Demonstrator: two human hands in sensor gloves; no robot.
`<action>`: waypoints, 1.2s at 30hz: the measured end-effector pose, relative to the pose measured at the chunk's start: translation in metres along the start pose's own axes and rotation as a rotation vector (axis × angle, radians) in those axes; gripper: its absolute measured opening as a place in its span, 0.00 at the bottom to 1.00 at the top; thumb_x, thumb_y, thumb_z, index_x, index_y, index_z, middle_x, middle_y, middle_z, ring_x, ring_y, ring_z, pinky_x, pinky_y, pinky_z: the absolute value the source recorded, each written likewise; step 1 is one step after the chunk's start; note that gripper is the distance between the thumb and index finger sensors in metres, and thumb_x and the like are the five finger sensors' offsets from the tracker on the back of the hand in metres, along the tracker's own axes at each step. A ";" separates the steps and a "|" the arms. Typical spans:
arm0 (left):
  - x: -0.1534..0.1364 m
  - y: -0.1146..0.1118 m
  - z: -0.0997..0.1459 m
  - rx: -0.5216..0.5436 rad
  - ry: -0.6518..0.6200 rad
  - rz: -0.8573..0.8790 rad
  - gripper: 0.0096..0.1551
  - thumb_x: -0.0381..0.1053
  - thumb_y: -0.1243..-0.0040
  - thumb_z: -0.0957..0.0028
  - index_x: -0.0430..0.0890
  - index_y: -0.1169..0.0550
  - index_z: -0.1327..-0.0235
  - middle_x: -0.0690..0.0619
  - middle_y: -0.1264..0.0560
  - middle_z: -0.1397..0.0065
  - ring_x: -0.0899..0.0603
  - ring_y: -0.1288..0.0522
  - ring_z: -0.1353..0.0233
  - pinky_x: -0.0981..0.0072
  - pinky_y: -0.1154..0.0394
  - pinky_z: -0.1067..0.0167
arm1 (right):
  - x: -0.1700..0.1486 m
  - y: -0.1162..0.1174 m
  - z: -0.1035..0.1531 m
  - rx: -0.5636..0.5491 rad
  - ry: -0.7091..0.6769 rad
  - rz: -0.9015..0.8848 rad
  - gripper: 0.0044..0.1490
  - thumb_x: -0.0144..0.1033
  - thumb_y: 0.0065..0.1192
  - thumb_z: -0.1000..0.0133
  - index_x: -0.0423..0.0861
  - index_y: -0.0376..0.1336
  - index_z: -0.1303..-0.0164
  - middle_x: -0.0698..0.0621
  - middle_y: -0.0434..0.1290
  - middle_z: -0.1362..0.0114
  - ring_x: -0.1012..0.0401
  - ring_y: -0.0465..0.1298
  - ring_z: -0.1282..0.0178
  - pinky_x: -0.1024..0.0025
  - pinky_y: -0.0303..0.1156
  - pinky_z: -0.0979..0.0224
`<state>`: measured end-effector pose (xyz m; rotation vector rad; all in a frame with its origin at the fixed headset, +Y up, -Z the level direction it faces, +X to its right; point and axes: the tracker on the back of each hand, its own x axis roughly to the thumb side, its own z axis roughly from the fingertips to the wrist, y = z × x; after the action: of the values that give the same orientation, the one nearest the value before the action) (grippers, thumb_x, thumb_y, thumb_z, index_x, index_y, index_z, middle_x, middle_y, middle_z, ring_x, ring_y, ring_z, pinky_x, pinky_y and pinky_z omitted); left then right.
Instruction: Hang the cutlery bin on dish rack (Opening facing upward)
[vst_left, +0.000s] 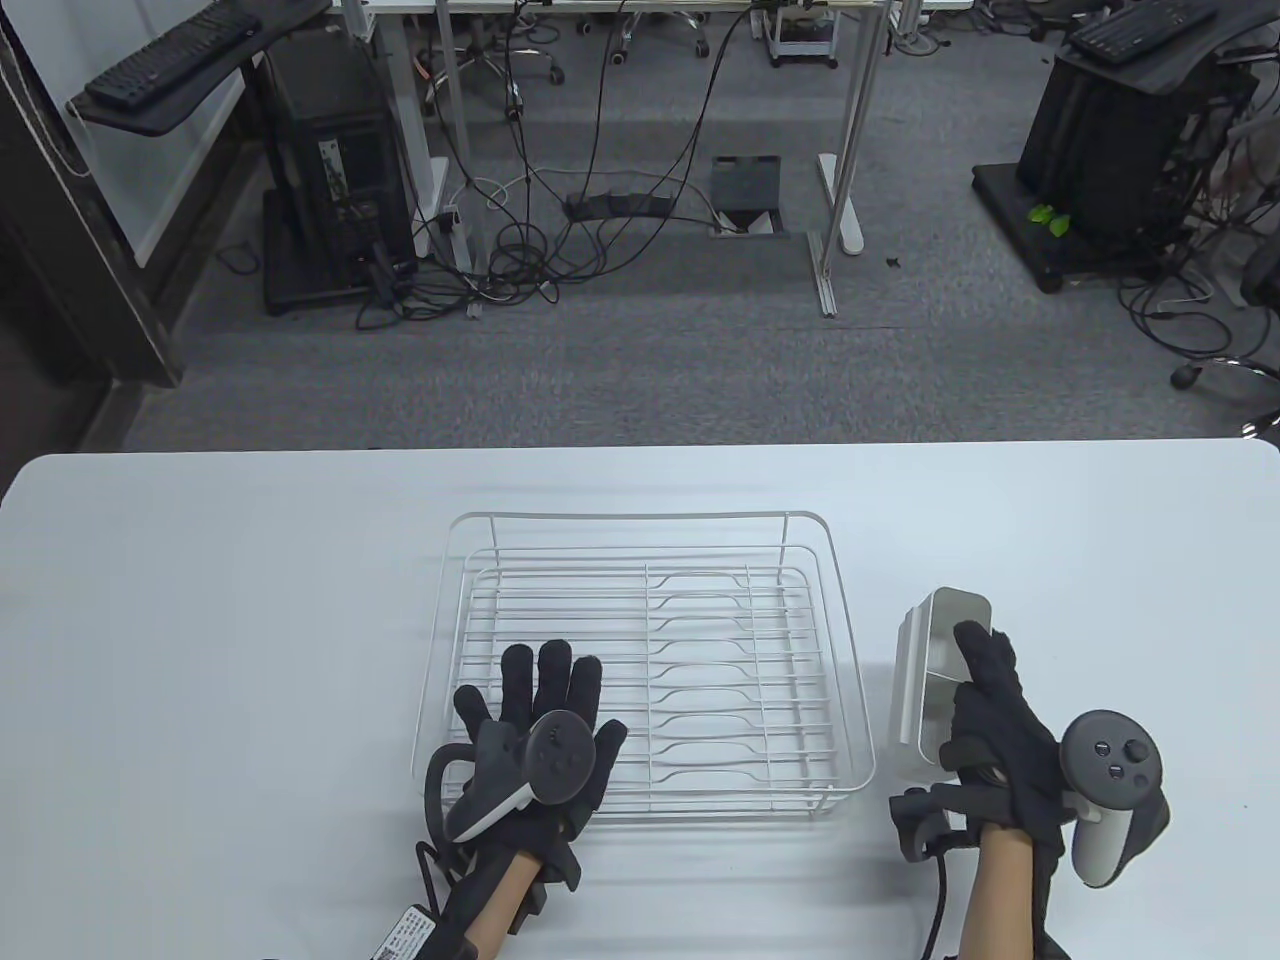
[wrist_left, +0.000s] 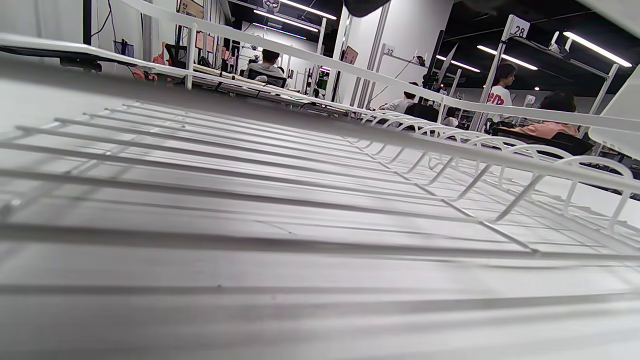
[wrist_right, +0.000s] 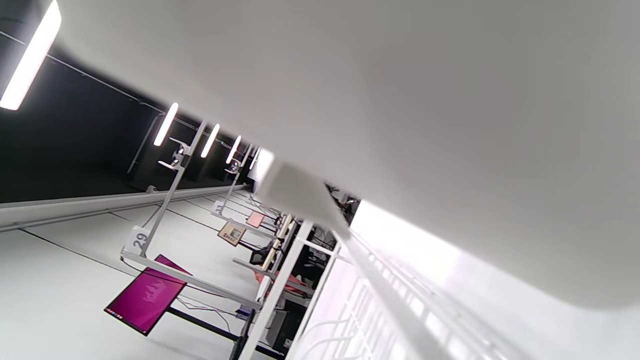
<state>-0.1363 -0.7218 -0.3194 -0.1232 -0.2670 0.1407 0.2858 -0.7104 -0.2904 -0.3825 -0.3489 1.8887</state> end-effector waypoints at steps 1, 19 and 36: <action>0.000 0.000 0.000 0.000 0.000 0.000 0.41 0.71 0.75 0.32 0.51 0.54 0.13 0.47 0.63 0.13 0.33 0.66 0.15 0.22 0.68 0.35 | -0.001 0.000 0.000 0.002 0.005 0.001 0.31 0.19 0.54 0.41 0.52 0.63 0.27 0.39 0.53 0.15 0.38 0.61 0.21 0.41 0.53 0.25; 0.000 0.000 0.000 0.003 0.001 0.001 0.40 0.70 0.74 0.32 0.51 0.54 0.13 0.47 0.63 0.13 0.33 0.66 0.15 0.22 0.68 0.35 | 0.008 0.011 -0.001 0.059 -0.073 -0.048 0.31 0.19 0.54 0.40 0.52 0.63 0.26 0.39 0.53 0.15 0.38 0.62 0.22 0.42 0.54 0.25; 0.000 -0.001 0.000 0.005 0.001 -0.001 0.40 0.70 0.74 0.32 0.51 0.53 0.13 0.47 0.62 0.13 0.34 0.66 0.15 0.22 0.68 0.35 | 0.005 0.020 -0.004 0.115 -0.071 0.009 0.31 0.18 0.54 0.41 0.52 0.63 0.26 0.38 0.54 0.16 0.38 0.62 0.22 0.42 0.54 0.25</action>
<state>-0.1363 -0.7227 -0.3196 -0.1183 -0.2657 0.1404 0.2689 -0.7126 -0.3033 -0.2404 -0.2847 1.9249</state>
